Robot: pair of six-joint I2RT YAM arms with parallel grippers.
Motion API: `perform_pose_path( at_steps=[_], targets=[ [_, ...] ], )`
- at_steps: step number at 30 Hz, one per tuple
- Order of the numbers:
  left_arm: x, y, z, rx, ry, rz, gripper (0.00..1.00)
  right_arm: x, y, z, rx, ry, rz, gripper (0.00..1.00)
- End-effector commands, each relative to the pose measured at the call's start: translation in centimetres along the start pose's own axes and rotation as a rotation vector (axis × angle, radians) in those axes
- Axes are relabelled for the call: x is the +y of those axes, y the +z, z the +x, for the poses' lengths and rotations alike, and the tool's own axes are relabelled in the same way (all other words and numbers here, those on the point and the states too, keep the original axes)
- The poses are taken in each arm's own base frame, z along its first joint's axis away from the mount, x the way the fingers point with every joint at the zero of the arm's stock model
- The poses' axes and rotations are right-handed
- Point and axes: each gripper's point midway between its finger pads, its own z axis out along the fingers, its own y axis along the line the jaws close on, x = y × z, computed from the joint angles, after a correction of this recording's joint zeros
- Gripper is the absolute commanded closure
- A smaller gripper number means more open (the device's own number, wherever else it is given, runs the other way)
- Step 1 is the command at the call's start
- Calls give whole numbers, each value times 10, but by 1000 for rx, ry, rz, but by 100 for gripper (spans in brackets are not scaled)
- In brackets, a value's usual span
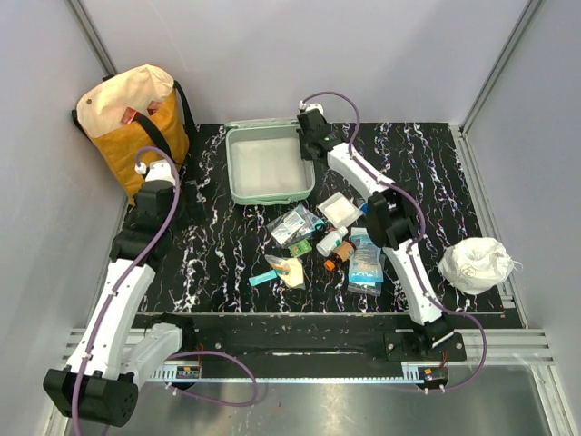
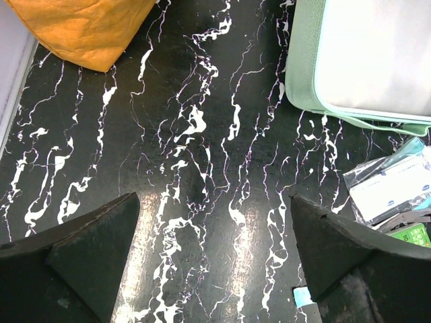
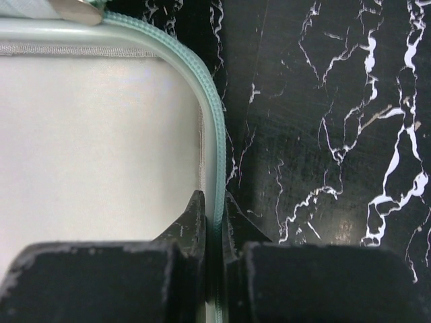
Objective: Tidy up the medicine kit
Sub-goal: Move the medicine box to the center of the board.
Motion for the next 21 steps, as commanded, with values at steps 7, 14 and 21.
perform_pose_path(
  at_steps=[7, 14, 21],
  targets=[
    [-18, 20, 1, 14, 2, 74, 1, -34, -40, 61, 125, 10, 38, 100],
    [-31, 42, 7, 67, -8, 103, 1, -29, -46, 75, 182, 28, 12, 88],
    [-32, 54, 17, 124, 37, 100, 1, -33, -75, 6, 73, 34, 29, 27]
  ],
)
